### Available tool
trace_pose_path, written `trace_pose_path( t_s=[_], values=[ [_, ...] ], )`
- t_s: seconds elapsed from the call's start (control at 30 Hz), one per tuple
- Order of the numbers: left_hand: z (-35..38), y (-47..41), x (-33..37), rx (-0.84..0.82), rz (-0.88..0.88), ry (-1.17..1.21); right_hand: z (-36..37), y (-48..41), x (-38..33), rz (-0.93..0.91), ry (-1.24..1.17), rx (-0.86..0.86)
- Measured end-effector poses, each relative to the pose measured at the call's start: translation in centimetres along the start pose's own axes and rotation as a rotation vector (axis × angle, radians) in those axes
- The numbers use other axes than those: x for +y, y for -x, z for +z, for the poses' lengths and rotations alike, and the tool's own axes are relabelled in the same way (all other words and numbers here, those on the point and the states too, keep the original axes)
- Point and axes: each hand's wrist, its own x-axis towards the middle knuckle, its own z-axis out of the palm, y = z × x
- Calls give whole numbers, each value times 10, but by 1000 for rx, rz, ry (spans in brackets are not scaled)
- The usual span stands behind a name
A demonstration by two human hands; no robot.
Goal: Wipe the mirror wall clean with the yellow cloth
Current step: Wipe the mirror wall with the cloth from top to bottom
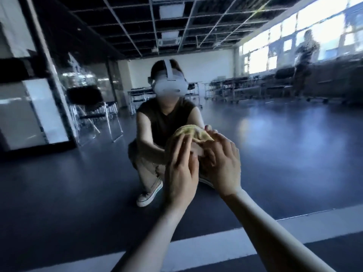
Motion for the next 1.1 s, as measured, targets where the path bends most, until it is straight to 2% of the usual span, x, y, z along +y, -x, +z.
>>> trace_pose_path(
  t_s=[0.1, 0.27, 0.3, 0.37, 0.47, 0.6, 0.7, 0.77, 0.83, 1.0, 1.1],
  values=[
    [15, -2, 11, 23, -59, -2, -1, -1, 4, 136, -119, -94],
    [32, -5, 14, 103, -40, -130, -38, 2, 36, -44, -329, -314],
    [35, -6, 16, 131, -38, -155, -48, 0, 45, -32, -297, -299],
    [43, -10, 25, 183, -39, -159, -64, -2, 66, 50, -134, -150],
    [48, -32, 43, 207, -57, -76, -77, -1, 89, 254, 44, 17],
    [68, -97, 73, 252, 4, -17, -86, 18, 121, 500, 88, 37],
    [91, -122, 86, 265, 10, -98, -91, 31, 136, 746, 65, 41],
    [102, -109, 80, 187, 108, -241, -95, 36, 142, 893, 45, 43],
    [109, -75, 66, 44, 303, -382, -99, 41, 148, 1009, 43, 64],
    [115, 28, 24, -473, 891, -643, -98, 48, 156, 1152, -34, 145],
    [106, 1, 16, -580, 1167, -805, -96, 54, 155, 1225, -37, 164]
  ],
)
